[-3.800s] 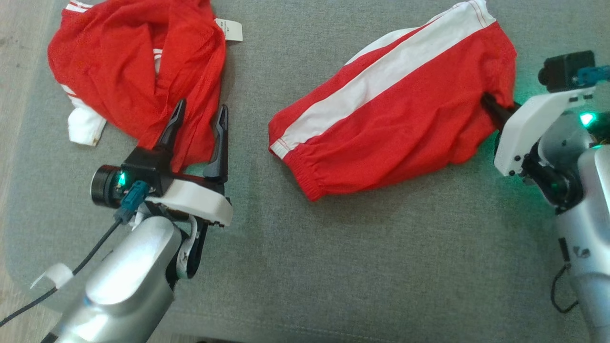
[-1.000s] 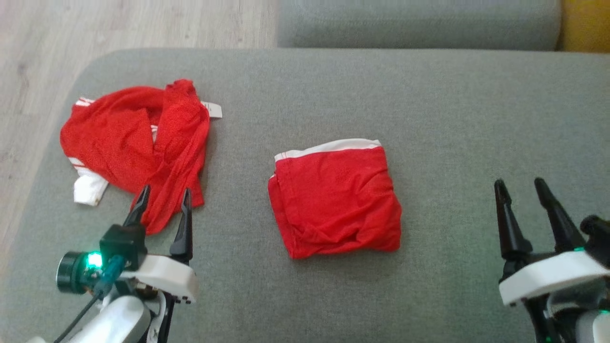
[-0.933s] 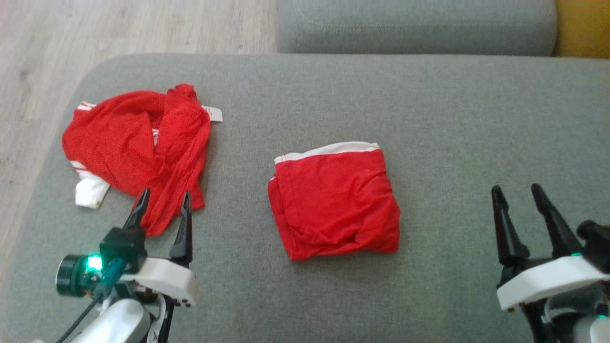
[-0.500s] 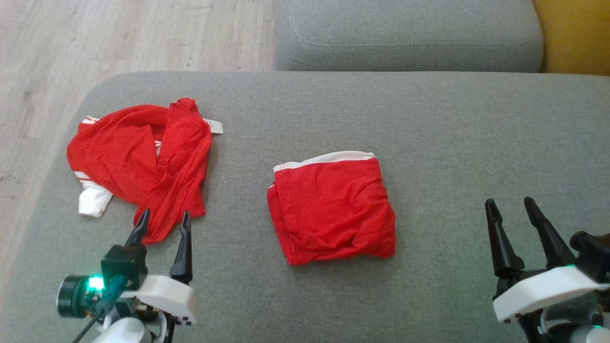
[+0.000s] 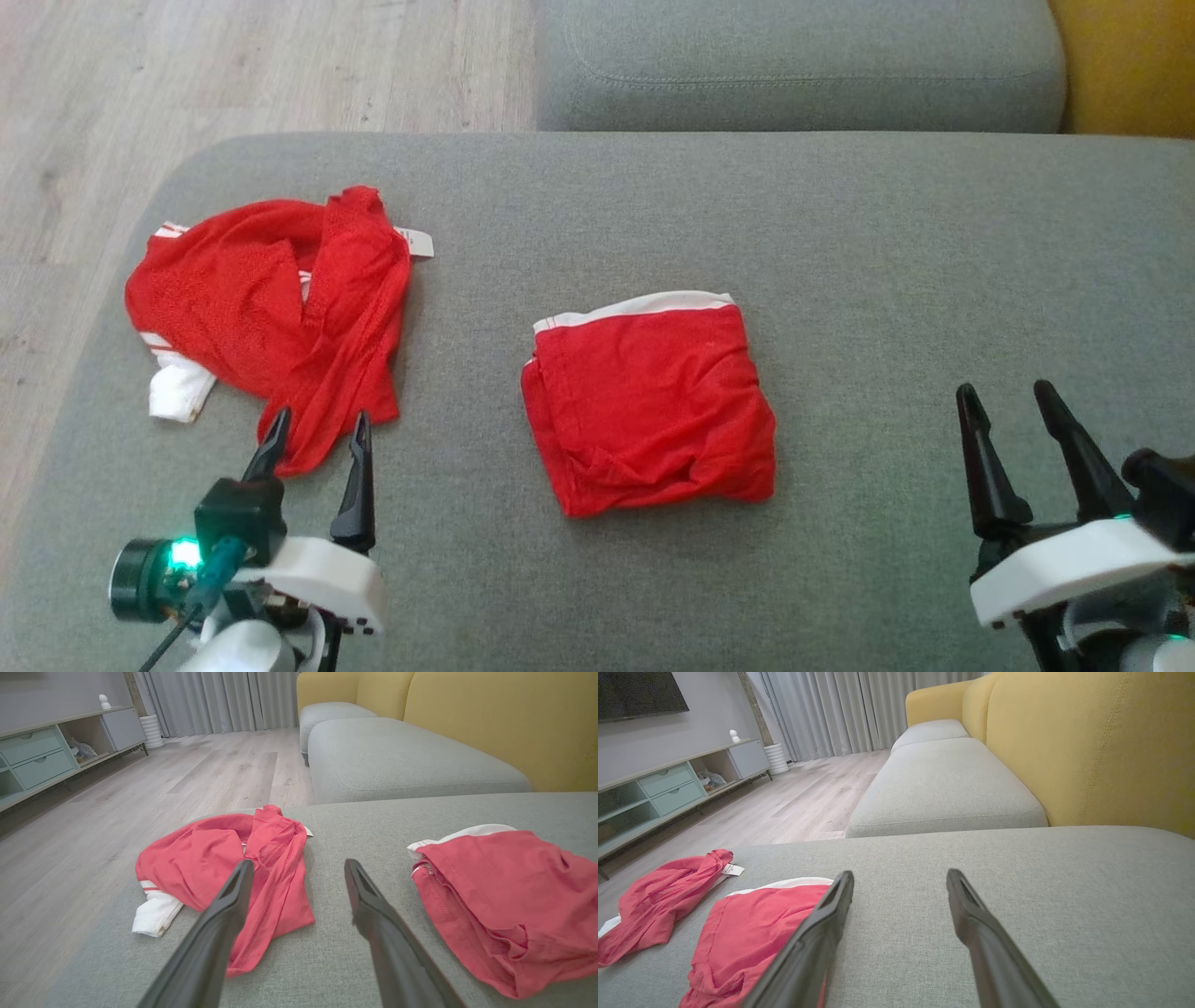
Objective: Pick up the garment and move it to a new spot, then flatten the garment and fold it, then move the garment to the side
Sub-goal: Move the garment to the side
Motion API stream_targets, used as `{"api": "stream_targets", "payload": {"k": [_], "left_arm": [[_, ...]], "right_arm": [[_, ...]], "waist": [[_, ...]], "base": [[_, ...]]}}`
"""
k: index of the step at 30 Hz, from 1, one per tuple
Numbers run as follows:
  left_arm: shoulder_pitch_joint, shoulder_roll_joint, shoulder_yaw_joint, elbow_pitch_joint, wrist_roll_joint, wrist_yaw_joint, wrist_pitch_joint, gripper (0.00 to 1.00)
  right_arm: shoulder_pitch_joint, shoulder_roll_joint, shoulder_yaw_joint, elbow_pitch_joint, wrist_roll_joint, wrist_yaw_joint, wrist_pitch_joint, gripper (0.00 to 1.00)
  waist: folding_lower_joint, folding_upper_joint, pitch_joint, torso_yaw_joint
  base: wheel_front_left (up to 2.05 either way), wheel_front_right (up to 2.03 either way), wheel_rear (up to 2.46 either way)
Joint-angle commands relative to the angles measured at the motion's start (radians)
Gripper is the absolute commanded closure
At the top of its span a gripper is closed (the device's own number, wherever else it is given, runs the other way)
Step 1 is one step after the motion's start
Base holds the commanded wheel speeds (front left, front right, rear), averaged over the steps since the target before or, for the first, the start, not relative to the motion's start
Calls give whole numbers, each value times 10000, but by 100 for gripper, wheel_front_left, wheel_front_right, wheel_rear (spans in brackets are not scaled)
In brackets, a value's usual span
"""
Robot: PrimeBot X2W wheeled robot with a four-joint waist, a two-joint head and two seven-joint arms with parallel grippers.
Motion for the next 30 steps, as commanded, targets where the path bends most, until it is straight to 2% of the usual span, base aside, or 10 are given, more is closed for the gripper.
{"api": "stream_targets", "payload": {"k": [1,9,19,22,28,29,30], "left_arm": [[-543,315,500,-262,-15,103,-155,0],[-1135,66,601,-243,76,-5,-416,0],[-2140,-765,613,226,344,-350,-1113,0],[-2293,-1006,640,430,390,-444,-1259,0],[-2354,-1310,840,682,546,-553,-1461,0],[-2339,-1351,894,683,589,-576,-1483,0],[-2325,-1392,964,657,649,-601,-1503,0]], "right_arm": [[-483,-59,180,-463,-136,-7,-55,0],[-1299,-260,575,-66,-279,-7,-219,0],[-2686,-564,2030,2901,304,-7,-463,0],[-2884,-581,2347,3772,521,-7,-247,0],[-2948,-661,2708,4859,964,-7,1117,0],[-2946,-687,2751,4925,1046,-7,1356,23],[-2961,-726,2767,4913,1091,-7,1451,100]], "waist": [[1,-1,73,17],[1,-1,858,393],[1,-1,1906,1365],[1,-1,1992,1584],[1,-1,1922,1802],[1,-1,1899,1819],[1,-1,1882,1837]], "base": [[0,0,0],[0,0,0],[0,0,0],[0,0,0],[0,0,0],[0,0,0],[0,0,0]]}}
